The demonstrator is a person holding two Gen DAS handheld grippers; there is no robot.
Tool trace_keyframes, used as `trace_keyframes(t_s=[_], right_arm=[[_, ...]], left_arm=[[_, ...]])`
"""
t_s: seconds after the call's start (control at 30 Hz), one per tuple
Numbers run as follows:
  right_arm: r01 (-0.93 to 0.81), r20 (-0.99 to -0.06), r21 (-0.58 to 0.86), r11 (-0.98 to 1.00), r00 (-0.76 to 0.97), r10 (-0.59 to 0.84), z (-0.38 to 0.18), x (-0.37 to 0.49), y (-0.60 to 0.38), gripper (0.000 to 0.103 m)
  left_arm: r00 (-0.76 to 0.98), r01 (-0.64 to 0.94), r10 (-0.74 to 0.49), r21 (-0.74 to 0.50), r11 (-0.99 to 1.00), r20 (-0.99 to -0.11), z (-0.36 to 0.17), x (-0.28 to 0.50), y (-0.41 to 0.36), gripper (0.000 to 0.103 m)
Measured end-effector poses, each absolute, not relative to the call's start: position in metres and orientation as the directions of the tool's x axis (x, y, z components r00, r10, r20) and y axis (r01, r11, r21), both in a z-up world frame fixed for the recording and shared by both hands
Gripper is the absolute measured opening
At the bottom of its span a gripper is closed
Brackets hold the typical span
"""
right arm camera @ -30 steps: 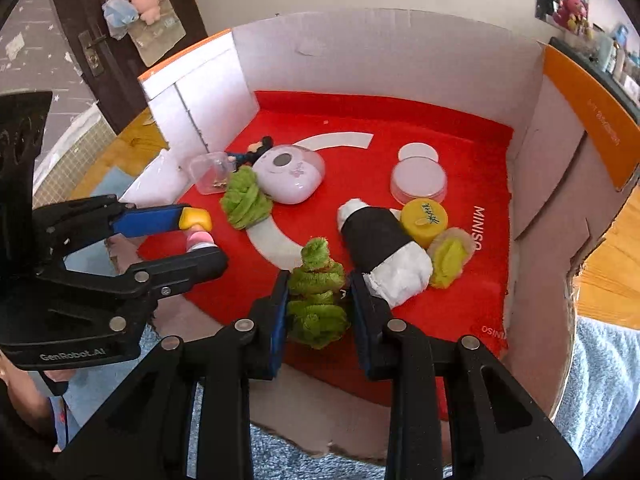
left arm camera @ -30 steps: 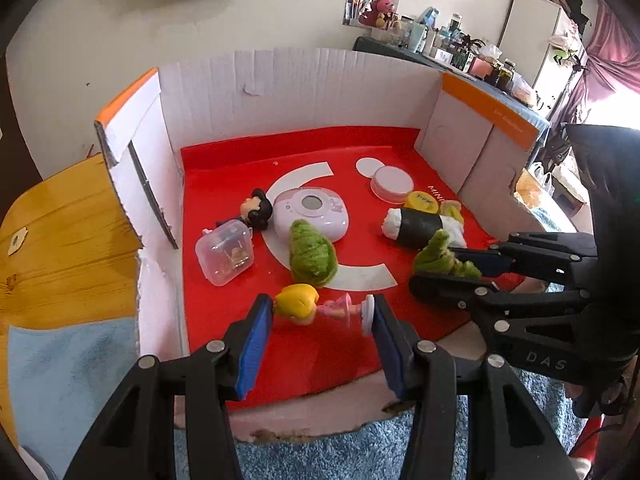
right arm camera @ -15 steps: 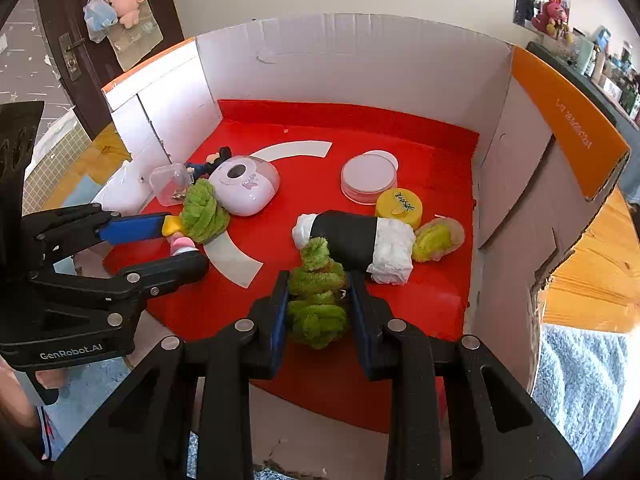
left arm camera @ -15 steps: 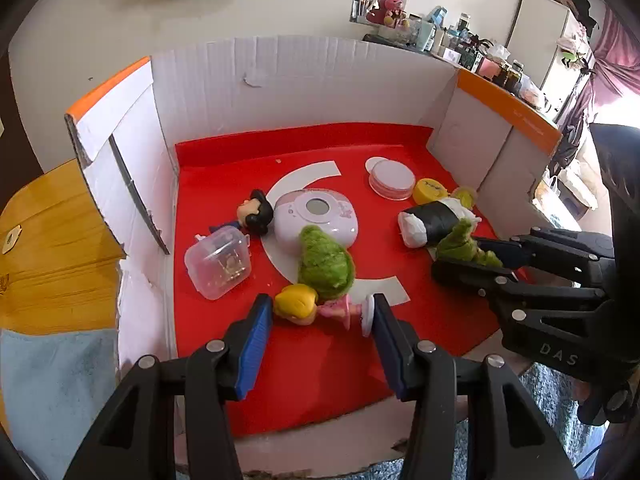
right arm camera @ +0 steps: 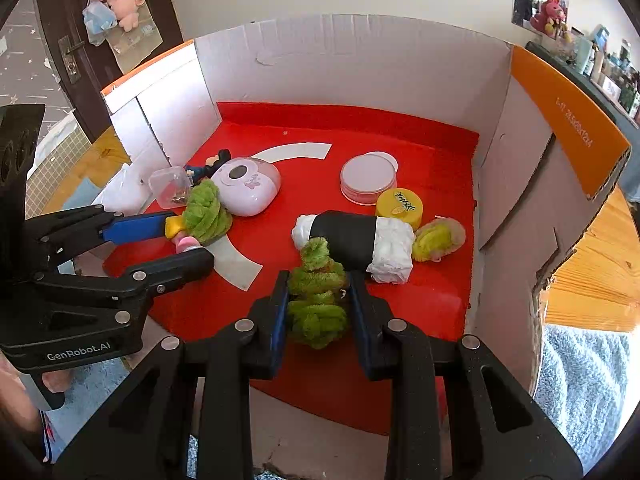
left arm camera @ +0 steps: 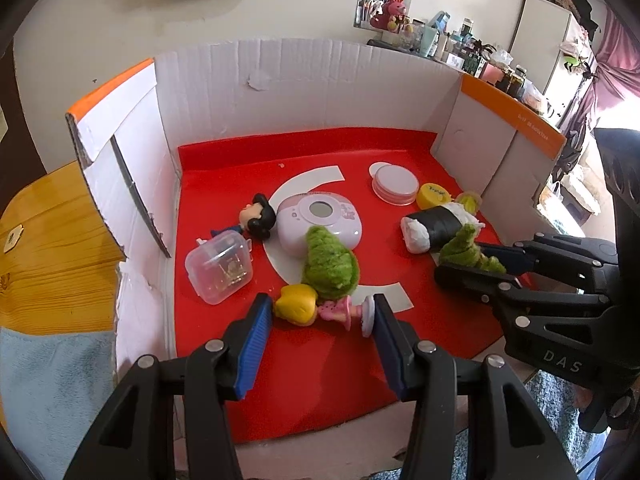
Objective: Organize objects
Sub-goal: 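Lower and release the yellow-and-pink toy on the mat while the right tool releases the green toy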
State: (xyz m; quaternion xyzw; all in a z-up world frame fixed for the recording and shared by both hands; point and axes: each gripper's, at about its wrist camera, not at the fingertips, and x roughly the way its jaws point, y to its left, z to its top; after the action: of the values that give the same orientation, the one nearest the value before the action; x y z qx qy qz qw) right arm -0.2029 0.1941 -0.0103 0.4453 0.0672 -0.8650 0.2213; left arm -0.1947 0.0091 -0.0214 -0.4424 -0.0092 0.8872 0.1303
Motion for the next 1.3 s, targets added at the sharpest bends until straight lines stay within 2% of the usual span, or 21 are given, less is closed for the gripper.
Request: trace_keyframes(t_s=[0.4,0.63,0.93,0.97,1.1,1.3], right_arm=[[0.449,-0.800,0.086,-0.890,-0.501,-0.330,-0.009,-0.203,0.192,0.027],[0.450,-0.801,0.087,-0.889,-0.499,-0.332,-0.007,-0.201,0.192,0.028],[0.449,-0.799,0.069,-0.891,-0.510,-0.319,-0.005,-0.195,0.191,0.030],[0.449,-0.798,0.068,-0.891,-0.512,-0.319,-0.005,-0.194,0.191,0.031],[0.457,-0.792,0.068,-0.887,-0.517,-0.326,-0.003,-0.192,0.189,0.050],[0.455,-0.787,0.053,-0.889,-0.528,-0.318,-0.001,-0.188,0.190,0.052]], left_arm=[[-0.574,-0.223,0.246,-0.140,-0.965,-0.781,-0.021,-0.196,0.008,0.053],[-0.575,-0.231,0.251,-0.140,-0.963,-0.778,-0.020,-0.196,0.010,0.061],[-0.581,-0.230,0.254,-0.144,-0.963,-0.773,-0.018,-0.192,0.012,0.063],[-0.583,-0.231,0.256,-0.144,-0.962,-0.771,-0.017,-0.191,0.012,0.064],[-0.595,-0.237,0.253,-0.135,-0.962,-0.763,-0.013,-0.186,0.014,0.068],[-0.605,-0.240,0.247,-0.123,-0.963,-0.757,-0.009,-0.179,0.014,0.068]])
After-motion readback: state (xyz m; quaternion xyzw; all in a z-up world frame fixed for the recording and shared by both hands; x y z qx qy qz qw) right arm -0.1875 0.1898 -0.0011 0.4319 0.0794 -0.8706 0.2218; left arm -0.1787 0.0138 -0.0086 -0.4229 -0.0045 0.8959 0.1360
